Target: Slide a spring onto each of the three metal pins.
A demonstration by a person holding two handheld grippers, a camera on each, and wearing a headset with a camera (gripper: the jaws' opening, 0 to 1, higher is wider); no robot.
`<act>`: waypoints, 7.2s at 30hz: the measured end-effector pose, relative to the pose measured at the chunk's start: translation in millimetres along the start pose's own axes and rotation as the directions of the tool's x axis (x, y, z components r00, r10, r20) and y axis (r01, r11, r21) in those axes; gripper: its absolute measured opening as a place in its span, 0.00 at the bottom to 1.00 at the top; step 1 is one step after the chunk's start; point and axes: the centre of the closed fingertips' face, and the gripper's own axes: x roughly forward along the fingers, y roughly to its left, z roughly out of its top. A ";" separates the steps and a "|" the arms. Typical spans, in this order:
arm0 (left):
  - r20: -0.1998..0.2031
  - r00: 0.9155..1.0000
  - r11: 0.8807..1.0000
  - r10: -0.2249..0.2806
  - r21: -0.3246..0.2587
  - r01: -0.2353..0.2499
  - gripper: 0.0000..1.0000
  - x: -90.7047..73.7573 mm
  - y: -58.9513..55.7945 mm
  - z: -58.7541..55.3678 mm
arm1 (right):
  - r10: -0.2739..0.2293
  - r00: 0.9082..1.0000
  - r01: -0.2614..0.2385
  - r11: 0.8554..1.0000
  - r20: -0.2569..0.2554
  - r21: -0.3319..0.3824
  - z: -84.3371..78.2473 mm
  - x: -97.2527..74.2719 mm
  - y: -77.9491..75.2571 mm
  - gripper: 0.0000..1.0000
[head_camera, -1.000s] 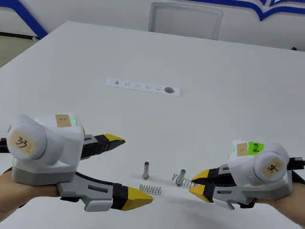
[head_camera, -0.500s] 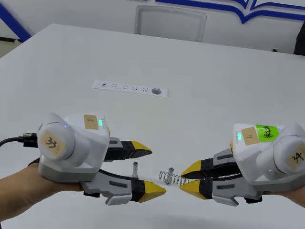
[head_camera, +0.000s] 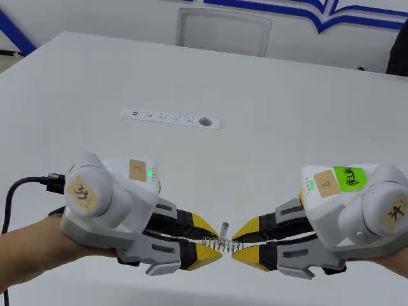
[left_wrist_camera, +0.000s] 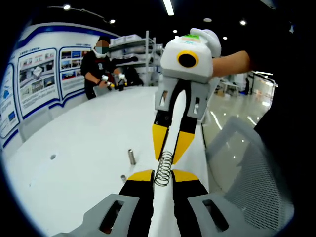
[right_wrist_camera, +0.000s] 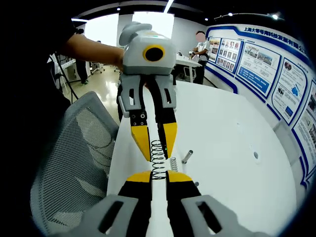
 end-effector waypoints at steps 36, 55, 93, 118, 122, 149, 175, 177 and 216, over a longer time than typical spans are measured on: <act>-0.016 1.000 0.993 -0.012 0.114 0.013 0.10 -7.0 -3.1 5.5 | 0.038 0.996 -0.042 0.998 0.080 0.054 10.0 -3.0 -0.6 0.11; -0.040 0.999 0.993 0.016 0.115 -0.011 0.10 -4.2 2.5 3.3 | 0.010 0.968 -0.044 0.990 0.250 0.133 55.9 -10.6 -3.8 0.11; -0.024 0.971 0.970 0.237 -0.055 -0.238 0.59 -56.6 45.1 -15.8 | -0.245 0.945 0.189 0.951 0.219 0.246 42.3 -29.4 -83.6 0.11; -0.056 0.936 0.929 0.348 -0.113 -0.352 1.00 -73.5 64.0 -38.5 | -0.241 0.968 0.202 0.910 0.066 0.361 -26.0 26.7 -98.7 0.11; -0.066 0.938 0.930 0.341 -0.119 -0.347 0.98 -73.2 62.2 -41.6 | -0.237 0.970 0.201 0.906 0.052 0.373 -31.8 34.8 -97.0 0.11; -0.119 0.938 0.932 0.326 -0.126 -0.339 0.94 -71.3 54.9 -56.8 | -0.232 0.971 0.236 0.914 -0.051 0.330 -70.7 68.4 -89.5 0.11; -0.137 0.934 0.927 0.331 -0.136 -0.348 0.92 -73.4 55.0 -66.1 | -0.233 0.966 0.256 0.926 -0.113 0.277 -90.2 83.1 -95.9 0.12; -0.138 0.934 0.927 0.331 -0.137 -0.349 0.92 -73.3 55.2 -66.4 | -0.232 0.965 0.257 0.930 -0.121 0.263 -91.3 82.9 -95.6 0.13; -0.120 0.933 0.917 0.341 -0.177 -0.358 0.90 -79.4 51.8 -72.1 | -0.058 0.991 0.076 0.985 -0.122 0.155 -63.6 120.8 -44.9 0.18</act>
